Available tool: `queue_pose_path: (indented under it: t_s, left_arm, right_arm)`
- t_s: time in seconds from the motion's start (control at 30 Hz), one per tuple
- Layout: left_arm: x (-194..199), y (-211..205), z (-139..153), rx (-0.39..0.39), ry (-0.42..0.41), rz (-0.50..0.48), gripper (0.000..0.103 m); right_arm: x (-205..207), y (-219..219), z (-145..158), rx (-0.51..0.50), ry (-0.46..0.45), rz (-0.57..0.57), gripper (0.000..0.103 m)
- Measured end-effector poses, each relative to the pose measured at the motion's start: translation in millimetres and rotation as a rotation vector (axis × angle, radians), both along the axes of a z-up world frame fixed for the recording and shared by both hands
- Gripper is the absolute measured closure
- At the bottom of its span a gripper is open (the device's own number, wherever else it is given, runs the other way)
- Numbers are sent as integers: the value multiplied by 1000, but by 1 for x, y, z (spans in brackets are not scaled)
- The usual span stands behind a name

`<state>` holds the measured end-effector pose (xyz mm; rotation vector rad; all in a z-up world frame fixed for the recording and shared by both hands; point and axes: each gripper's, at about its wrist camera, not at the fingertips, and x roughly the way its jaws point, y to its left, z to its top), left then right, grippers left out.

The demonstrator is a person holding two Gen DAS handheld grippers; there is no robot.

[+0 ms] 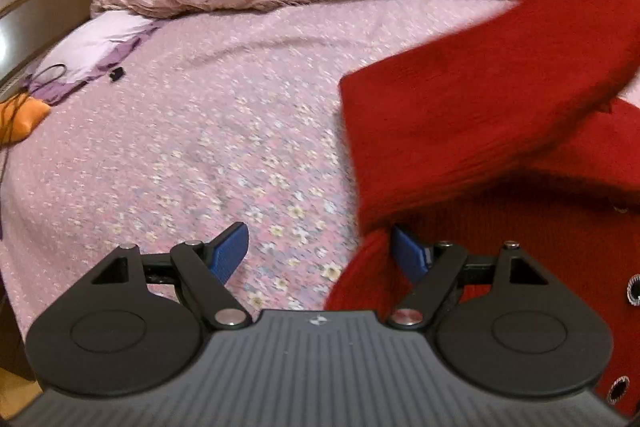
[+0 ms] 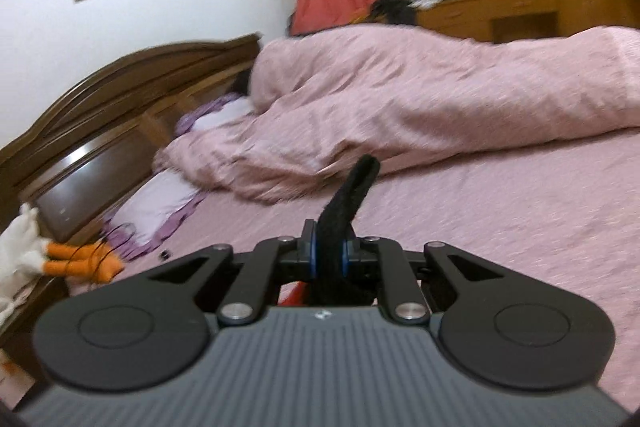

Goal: Fold small clothes
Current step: 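Lift the cuff with the right gripper and reposition it across the body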

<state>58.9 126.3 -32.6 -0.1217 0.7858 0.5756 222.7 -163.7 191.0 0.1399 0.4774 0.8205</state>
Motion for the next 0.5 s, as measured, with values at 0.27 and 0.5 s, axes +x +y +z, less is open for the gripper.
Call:
queue_pose_path:
  t_s: [0.27,0.5]
  left_arm:
    - [5,-2,-5,18,22,-8,21]
    - [5,-4,-6,28,34,-18,20]
  right_arm:
    - [19,-54,-57,-76,105,-151,89]
    - [29,-94,-124,-70,261,-274,89]
